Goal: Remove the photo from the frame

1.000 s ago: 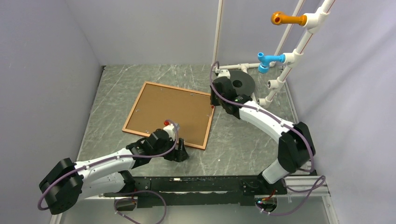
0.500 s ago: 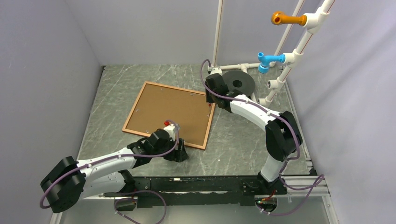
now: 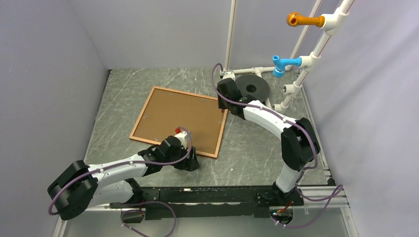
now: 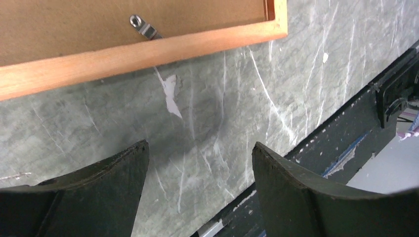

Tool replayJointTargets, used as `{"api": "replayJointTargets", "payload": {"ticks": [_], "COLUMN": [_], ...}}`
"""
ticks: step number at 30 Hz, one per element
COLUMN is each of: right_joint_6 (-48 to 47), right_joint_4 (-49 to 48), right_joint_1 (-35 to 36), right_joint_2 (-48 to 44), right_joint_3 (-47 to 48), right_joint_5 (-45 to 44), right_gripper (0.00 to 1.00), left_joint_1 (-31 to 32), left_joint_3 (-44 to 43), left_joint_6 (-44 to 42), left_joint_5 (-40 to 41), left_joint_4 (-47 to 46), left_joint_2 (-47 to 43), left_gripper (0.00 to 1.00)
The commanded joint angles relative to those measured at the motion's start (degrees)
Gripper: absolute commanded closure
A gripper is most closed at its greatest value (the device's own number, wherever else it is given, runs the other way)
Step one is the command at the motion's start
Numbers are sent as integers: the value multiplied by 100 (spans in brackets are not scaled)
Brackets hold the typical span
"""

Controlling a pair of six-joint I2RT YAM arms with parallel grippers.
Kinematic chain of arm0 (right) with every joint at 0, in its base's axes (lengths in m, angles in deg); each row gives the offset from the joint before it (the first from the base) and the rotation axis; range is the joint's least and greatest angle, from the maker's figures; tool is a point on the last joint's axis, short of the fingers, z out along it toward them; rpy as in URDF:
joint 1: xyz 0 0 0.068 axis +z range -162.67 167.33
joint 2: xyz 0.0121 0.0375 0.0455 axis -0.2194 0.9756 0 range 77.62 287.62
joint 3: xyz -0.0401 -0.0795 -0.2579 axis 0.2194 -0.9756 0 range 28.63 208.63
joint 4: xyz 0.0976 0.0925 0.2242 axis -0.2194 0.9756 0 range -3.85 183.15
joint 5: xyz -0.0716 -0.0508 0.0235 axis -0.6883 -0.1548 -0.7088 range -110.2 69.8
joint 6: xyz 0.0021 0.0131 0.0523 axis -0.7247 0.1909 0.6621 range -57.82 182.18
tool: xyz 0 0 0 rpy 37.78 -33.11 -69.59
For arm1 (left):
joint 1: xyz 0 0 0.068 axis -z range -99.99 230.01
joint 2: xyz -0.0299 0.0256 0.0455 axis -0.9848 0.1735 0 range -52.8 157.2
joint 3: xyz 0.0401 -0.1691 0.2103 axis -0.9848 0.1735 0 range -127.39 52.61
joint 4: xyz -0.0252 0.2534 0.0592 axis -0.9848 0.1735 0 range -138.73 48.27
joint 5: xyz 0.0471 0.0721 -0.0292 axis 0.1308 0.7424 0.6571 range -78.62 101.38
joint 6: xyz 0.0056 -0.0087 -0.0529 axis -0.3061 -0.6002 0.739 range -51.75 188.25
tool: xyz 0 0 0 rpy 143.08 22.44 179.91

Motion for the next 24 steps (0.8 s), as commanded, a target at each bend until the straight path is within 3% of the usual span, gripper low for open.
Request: {"api": "replayJointTargets", "payload": {"ticks": [1, 9, 13, 18, 24], "right_joint_6": [302, 728, 846, 793, 588], "right_joint_4": [94, -492, -1226, -1086, -635], "right_joint_1": [63, 54, -2, -6, -36], "right_joint_2": [-269, -560, -763, -943, -1304], "right_joint_3": [-179, -648, -1011, -964, -1015], "right_joint_5": [307, 992, 1400, 1173, 669], "right_gripper": [100, 100, 100, 100, 100], "left_joint_1": [-152, -340, -344, -345, -343], "left_joint_3": [-171, -356, -344, -189, -128], "left_joint_6": [-165, -71, 49, 99, -130], "left_joint_5": [-89, -570, -735, -681, -358], "left_joint_4": [-435, -1053, -1327, -1209, -407], "left_joint_2": [206, 1003, 1284, 945, 197], "left_gripper": [20, 20, 22, 22, 21]}}
